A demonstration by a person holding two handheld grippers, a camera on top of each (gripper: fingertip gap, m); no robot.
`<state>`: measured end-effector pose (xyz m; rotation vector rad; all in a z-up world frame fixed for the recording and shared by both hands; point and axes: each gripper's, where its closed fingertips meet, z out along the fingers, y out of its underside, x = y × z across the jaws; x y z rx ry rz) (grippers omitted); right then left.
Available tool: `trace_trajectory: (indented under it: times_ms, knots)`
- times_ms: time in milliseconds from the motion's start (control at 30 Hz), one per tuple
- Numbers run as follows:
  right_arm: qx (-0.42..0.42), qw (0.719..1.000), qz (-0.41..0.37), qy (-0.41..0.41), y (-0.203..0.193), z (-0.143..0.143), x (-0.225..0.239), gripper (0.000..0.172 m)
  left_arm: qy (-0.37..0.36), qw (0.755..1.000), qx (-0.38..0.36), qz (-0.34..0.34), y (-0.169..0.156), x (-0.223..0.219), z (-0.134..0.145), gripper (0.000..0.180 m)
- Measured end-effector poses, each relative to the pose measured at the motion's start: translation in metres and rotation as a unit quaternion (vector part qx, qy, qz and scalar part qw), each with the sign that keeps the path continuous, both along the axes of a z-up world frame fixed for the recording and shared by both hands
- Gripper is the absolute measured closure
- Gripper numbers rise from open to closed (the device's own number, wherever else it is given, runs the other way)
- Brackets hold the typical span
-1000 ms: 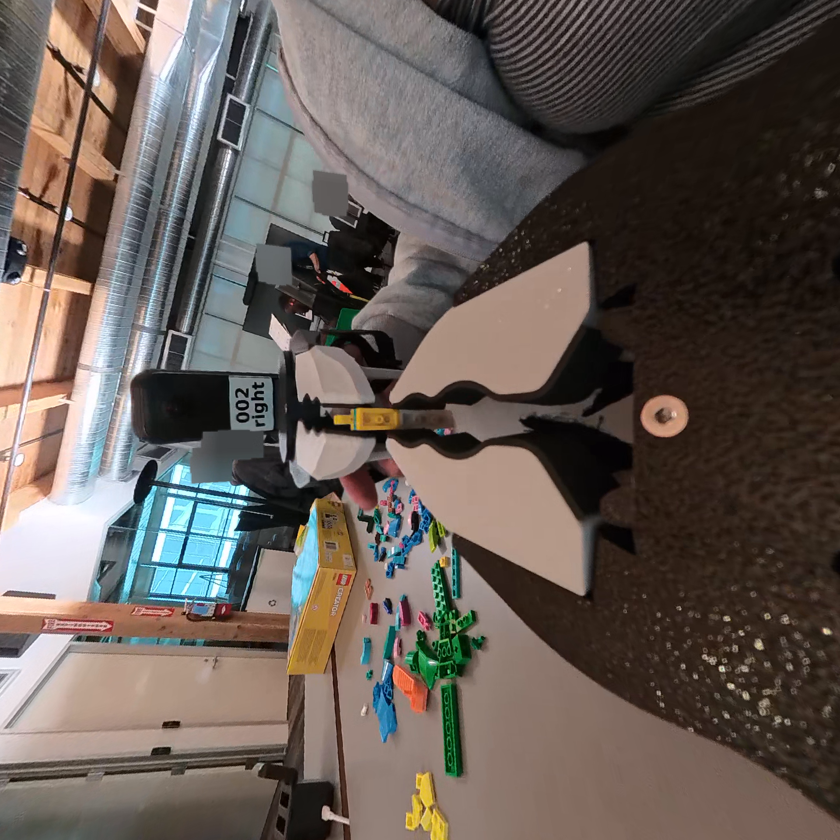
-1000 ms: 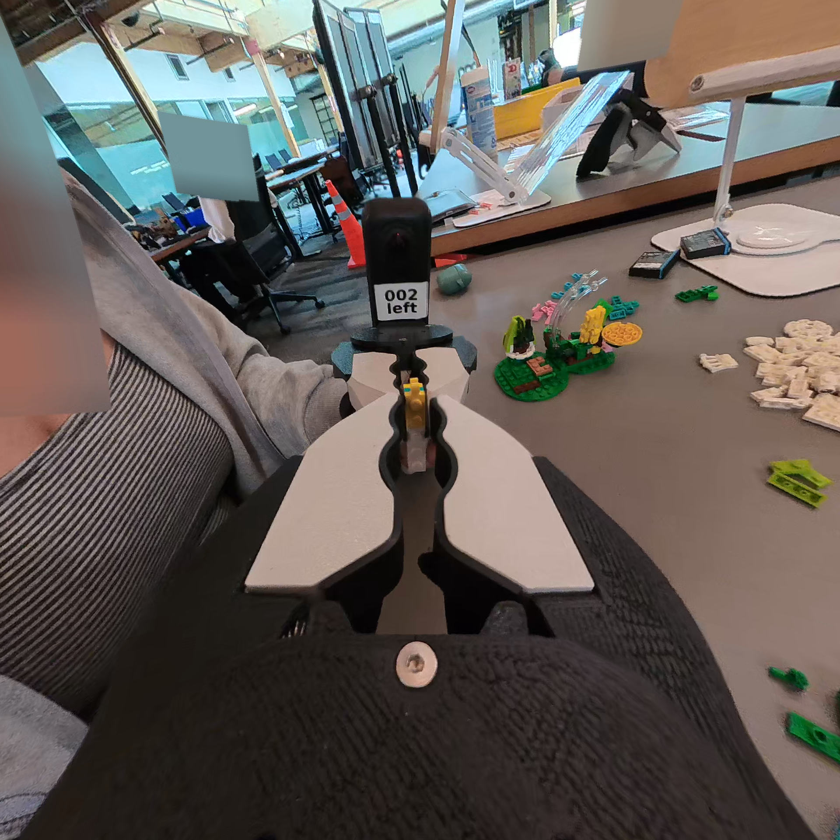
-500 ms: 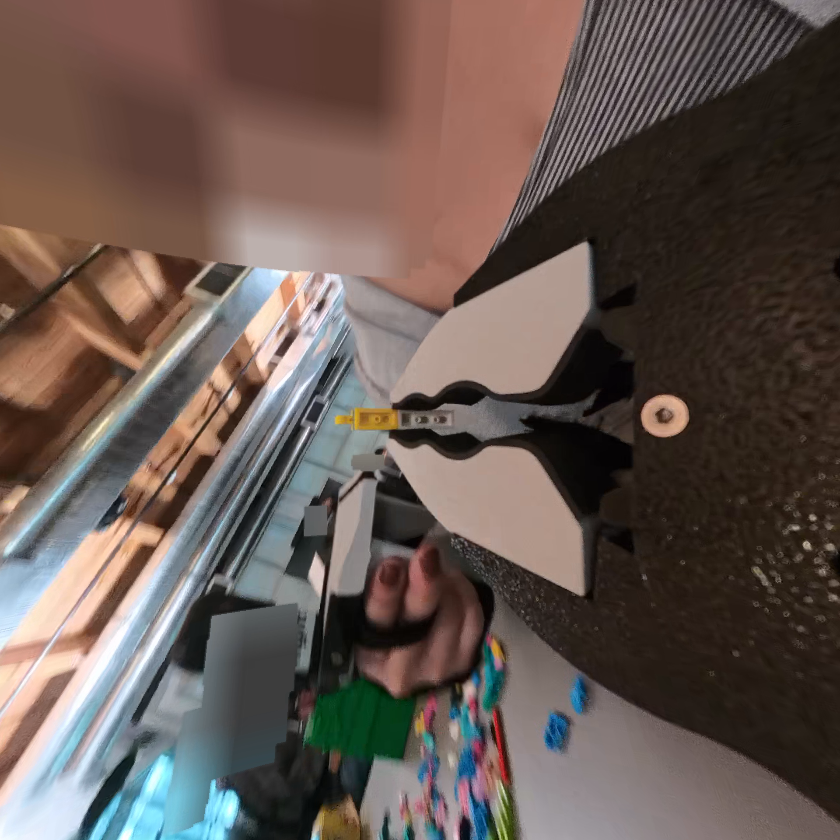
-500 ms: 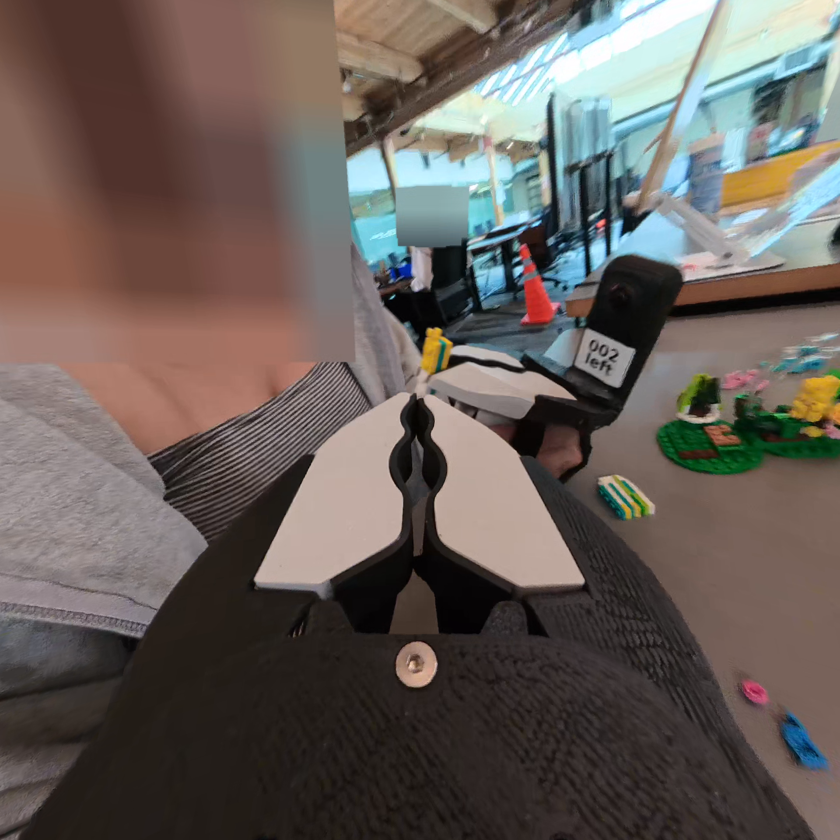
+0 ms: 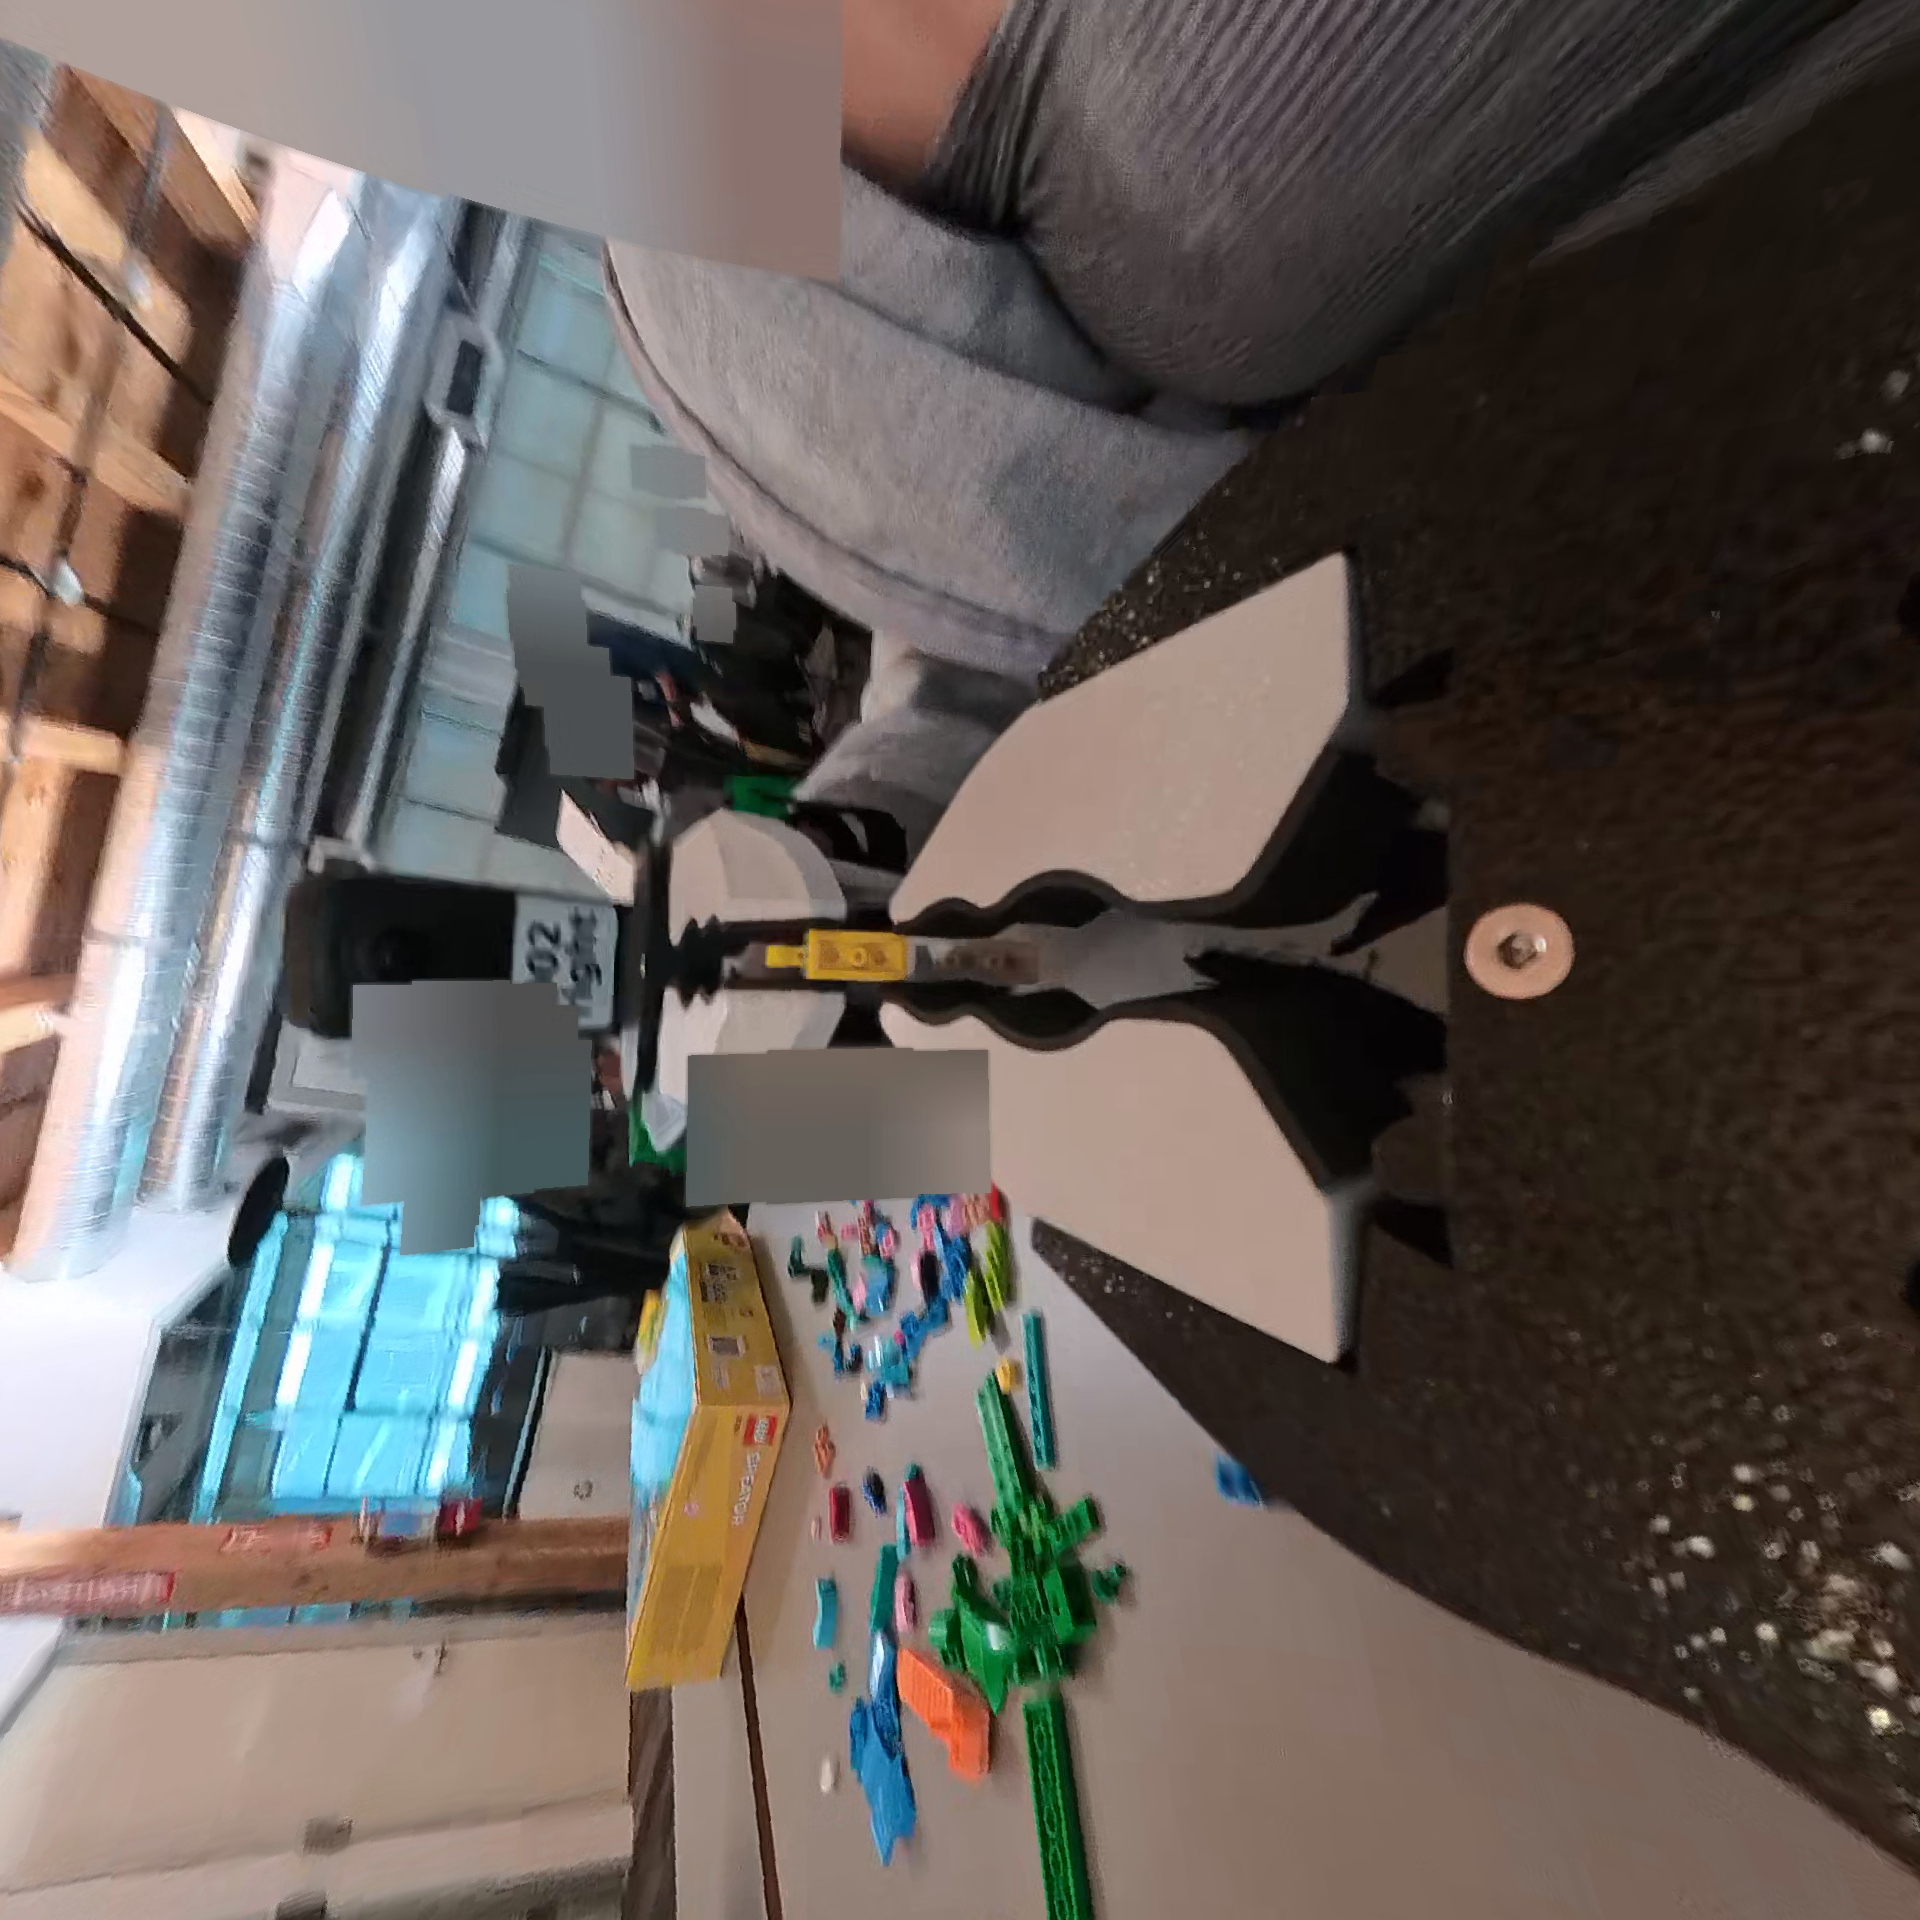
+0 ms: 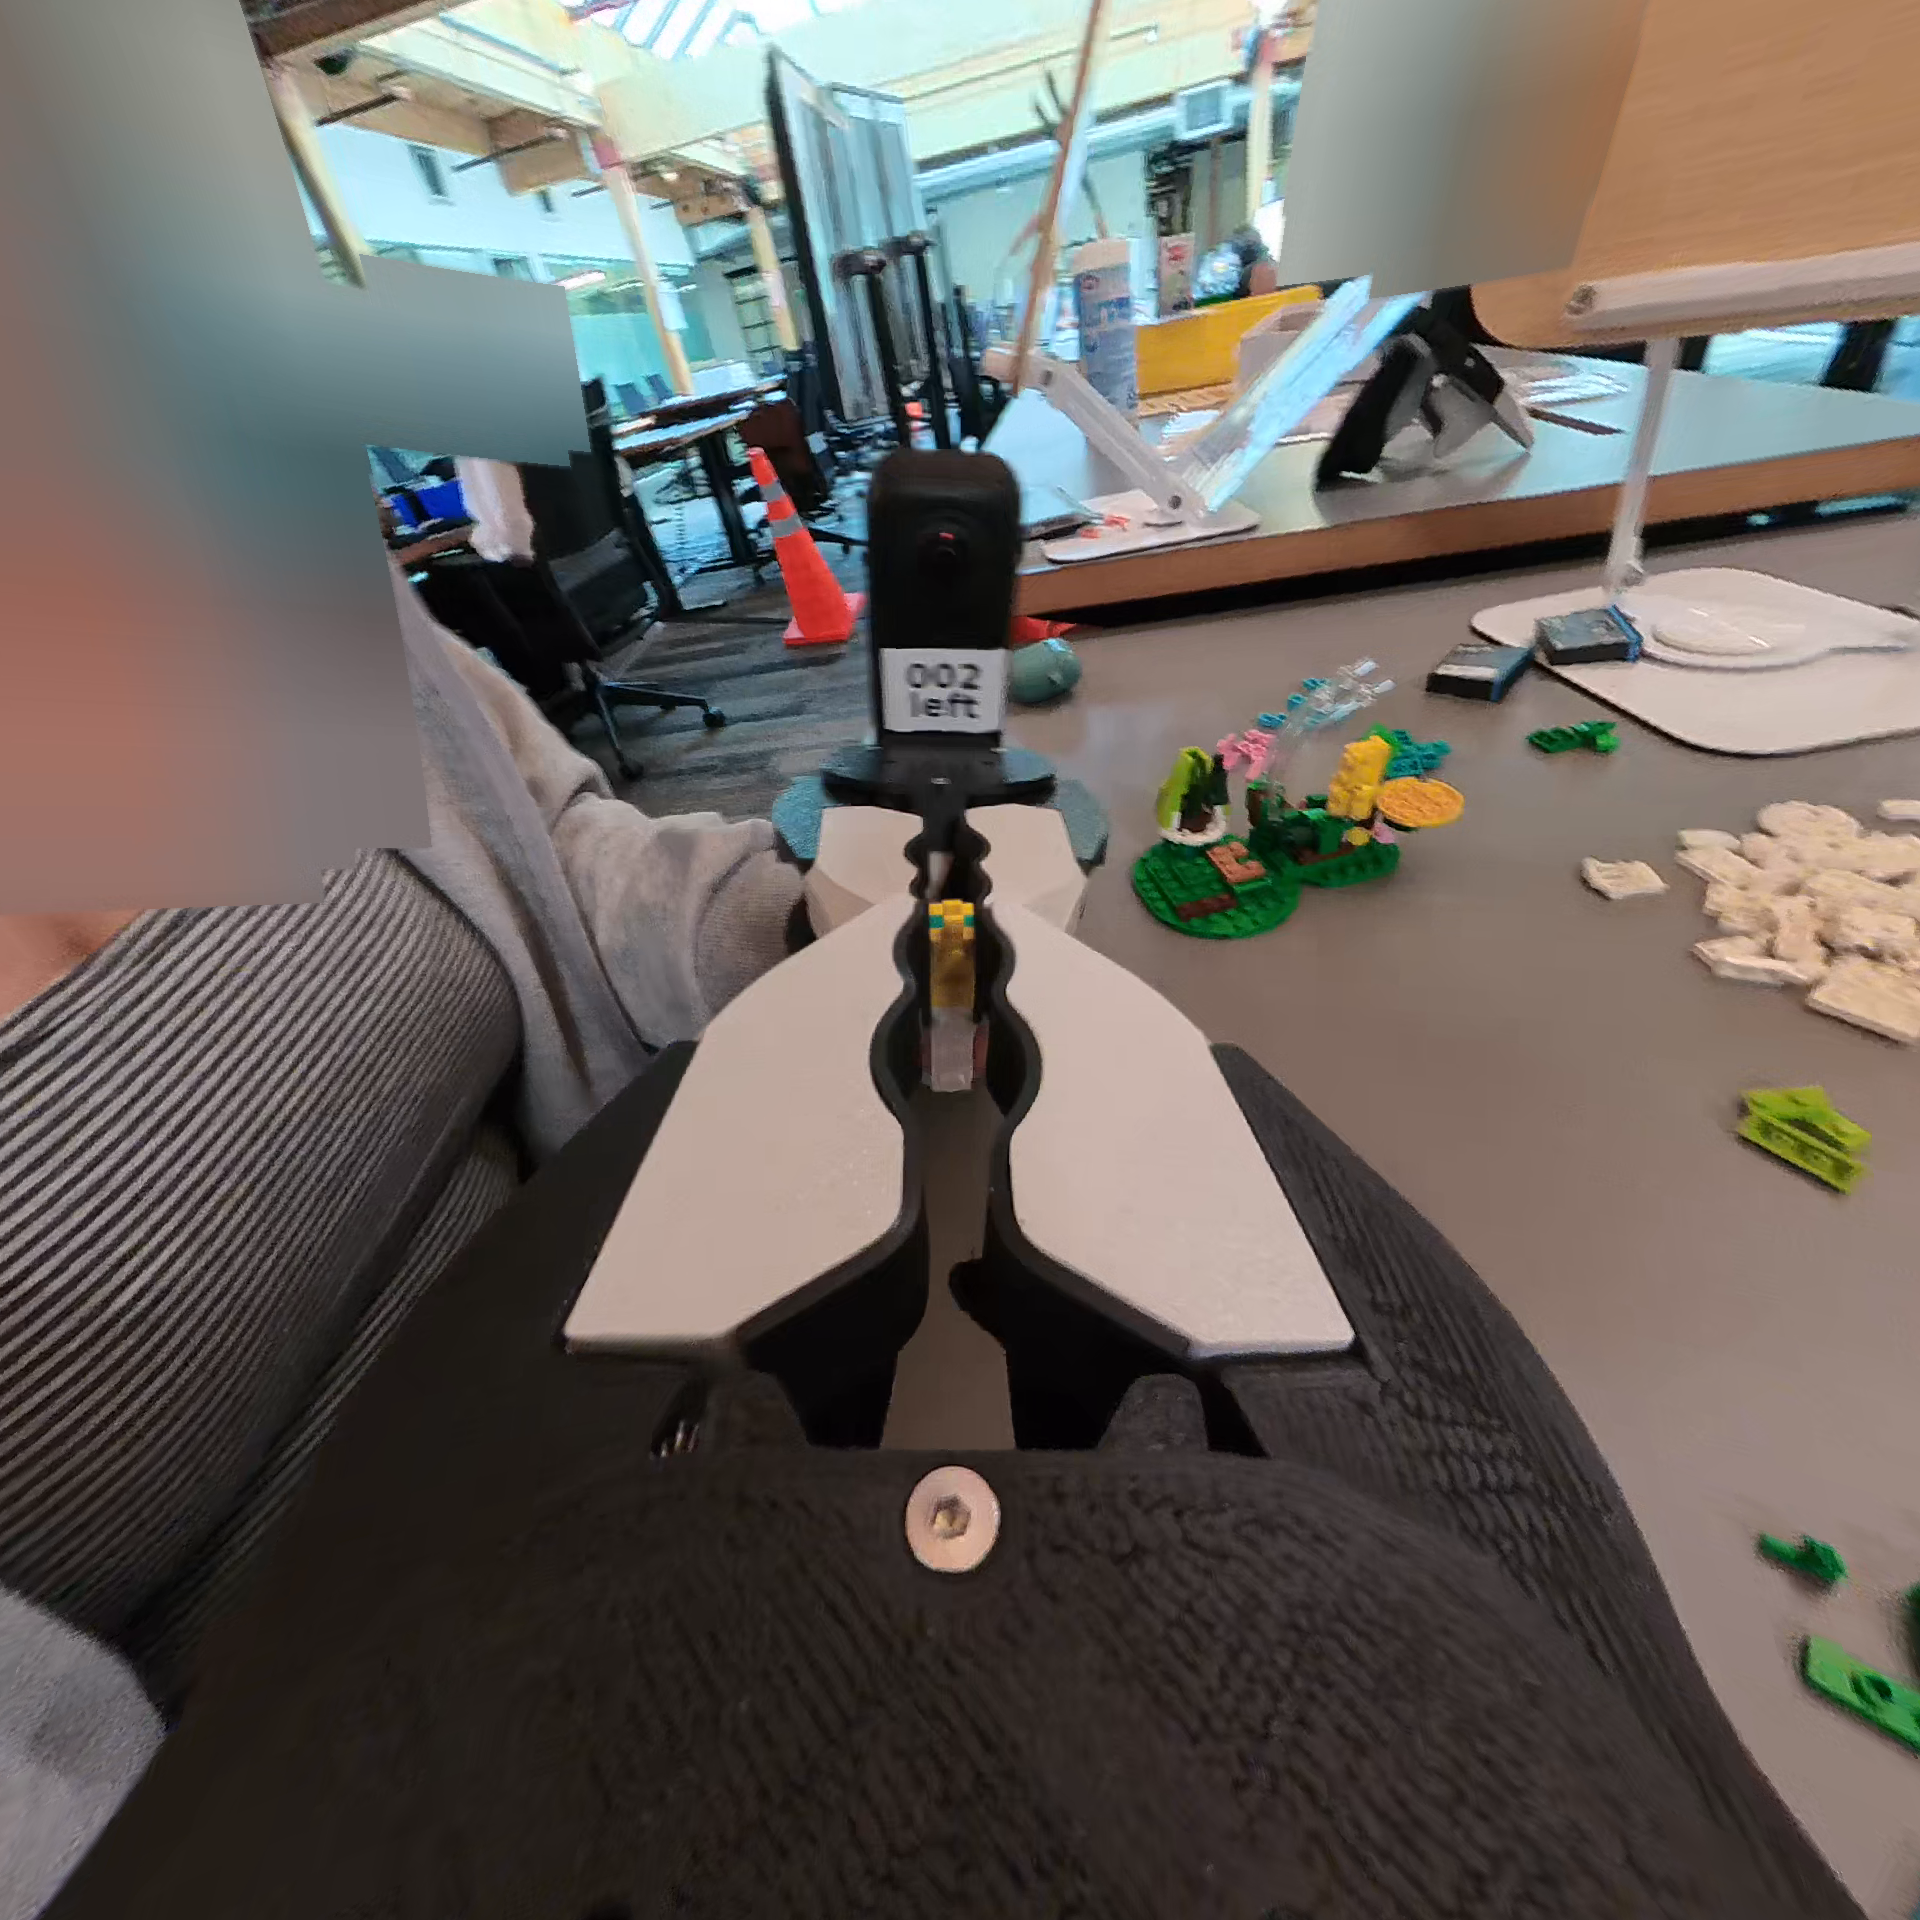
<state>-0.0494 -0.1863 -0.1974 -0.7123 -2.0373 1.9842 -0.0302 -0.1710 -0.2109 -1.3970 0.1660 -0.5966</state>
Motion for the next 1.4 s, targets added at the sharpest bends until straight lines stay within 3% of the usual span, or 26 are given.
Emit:
trace_trajectory:
  times_ms: [233,400,500,633,767,900,1000,1067,1233,1333,1400]
  knots:
    - [-0.067,0.990,0.126,0.019,-0.008,0.011,0.033,0.165,-0.081,0.985,0.020,-0.152,-0.014,0.028,0.013,0.171]
    - [-0.100,0.986,0.131,0.023,-0.009,0.018,0.034,0.165,-0.133,0.976,0.022,-0.169,-0.014,0.025,0.018,0.170]
    - [-0.107,0.993,0.046,0.011,-0.001,0.017,0.010,0.165,-0.118,0.991,0.027,-0.057,-0.004,-0.002,0.014,0.171]
    - [-0.139,0.989,-0.031,-0.028,0.008,0.010,-0.015,0.166,-0.009,0.995,0.023,0.091,0.001,-0.025,0.006,0.163]
    - [-0.149,0.986,-0.059,-0.044,0.015,0.005,-0.024,0.166,0.105,0.975,-0.015,0.194,0.011,-0.035,-0.008,0.139]
    - [-0.156,0.984,-0.072,-0.050,0.017,0.004,-0.027,0.166,0.192,0.943,-0.015,0.273,0.011,-0.044,-0.009,0.147]
    - [-0.161,0.982,-0.078,-0.058,0.017,0.002,-0.030,0.166,0.239,0.926,-0.013,0.291,0.010,-0.043,-0.010,0.165]
    - [-0.161,0.981,-0.083,-0.063,0.018,0.000,-0.031,0.166,0.258,0.916,-0.029,0.306,0.012,-0.046,-0.013,0.166]
    - [-0.145,0.983,-0.101,-0.058,0.021,-0.006,-0.034,0.166,0.220,0.930,-0.059,0.287,0.012,-0.051,-0.019,0.168]
    - [-0.076,0.988,-0.137,0.002,0.027,-0.011,-0.037,0.164,0.237,0.920,-0.079,0.301,0.012,-0.057,-0.025,0.168]
    - [0.006,0.984,-0.166,0.066,0.035,-0.015,-0.037,0.151,0.260,0.912,-0.091,0.304,0.011,-0.060,-0.029,0.168]
